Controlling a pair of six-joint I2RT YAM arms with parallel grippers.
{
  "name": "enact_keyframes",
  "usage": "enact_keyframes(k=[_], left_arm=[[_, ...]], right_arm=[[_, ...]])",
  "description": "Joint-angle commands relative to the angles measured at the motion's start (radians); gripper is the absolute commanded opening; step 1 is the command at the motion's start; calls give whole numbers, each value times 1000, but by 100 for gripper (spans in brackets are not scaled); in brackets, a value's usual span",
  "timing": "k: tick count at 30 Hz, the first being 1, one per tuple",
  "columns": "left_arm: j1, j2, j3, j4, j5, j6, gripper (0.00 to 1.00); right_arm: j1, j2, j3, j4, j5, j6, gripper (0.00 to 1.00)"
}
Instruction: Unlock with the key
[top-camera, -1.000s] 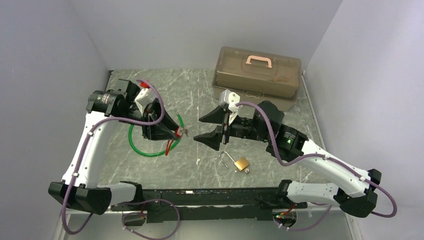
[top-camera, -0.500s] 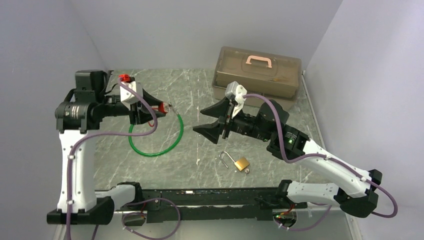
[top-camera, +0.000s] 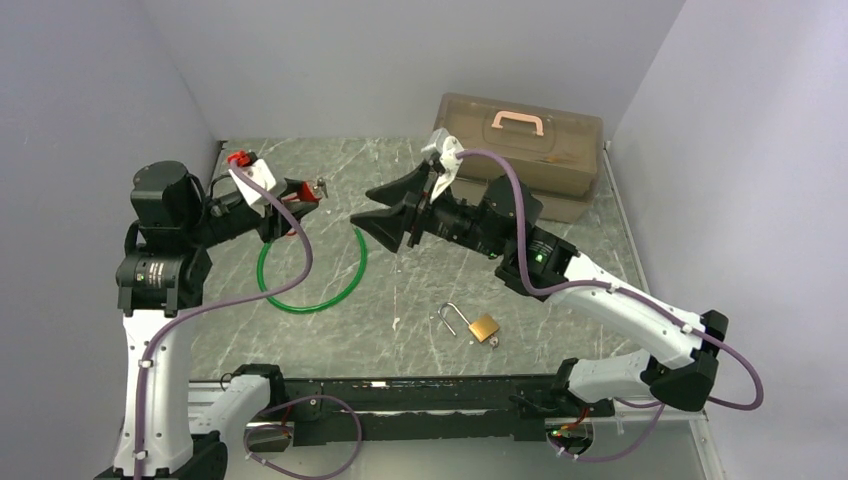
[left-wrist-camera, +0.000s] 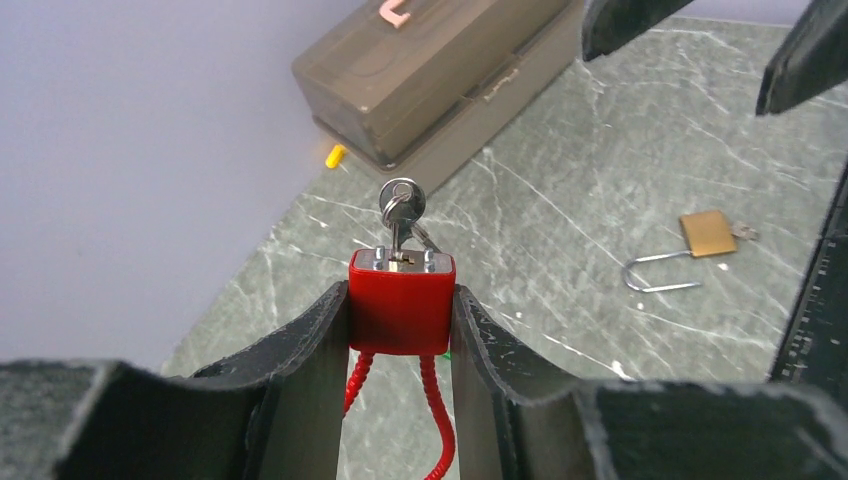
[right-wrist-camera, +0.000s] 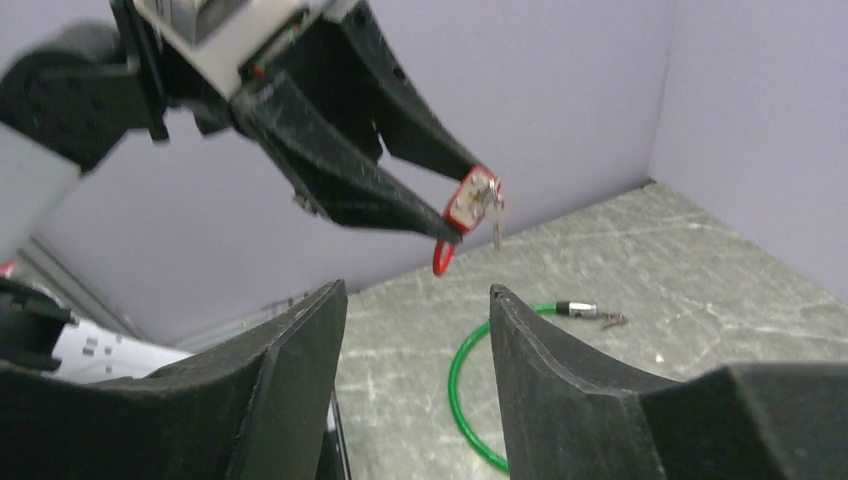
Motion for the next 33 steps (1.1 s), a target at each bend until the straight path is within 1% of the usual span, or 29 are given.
enact_keyframes(k=[1,3,4,8,10,14,19,26,33], left_arm=[[-13,-41,-81,227,-57,-16,0],[-37,-84,-157,322,-109,6,0],[-72,-107,-194,360,-147,9,0],[-199,-174,-266,426,-299,55,0],[-239,-198,-286,451,-327,55,0],[-286,-223,-309,468,-366,61,0],[-311,-221,-302,440,-373,29,0],[-316,-228,-305,425,-371,12,0],[-316,-247,-326,427,-367,7,0]], right_arm=[[-14,51,84,131,38,77,55],[-20,73,101,120,35,90,54],[-23,75,103,120,35,91,53],[-37,75,91,135,36,86,53],[-48,78,88,138,37,82,53],[-60,78,88,132,49,84,51],[-62,93,83,132,63,97,51],[-63,125,88,179,-10,136,51],[-62,160,106,187,-38,158,49]])
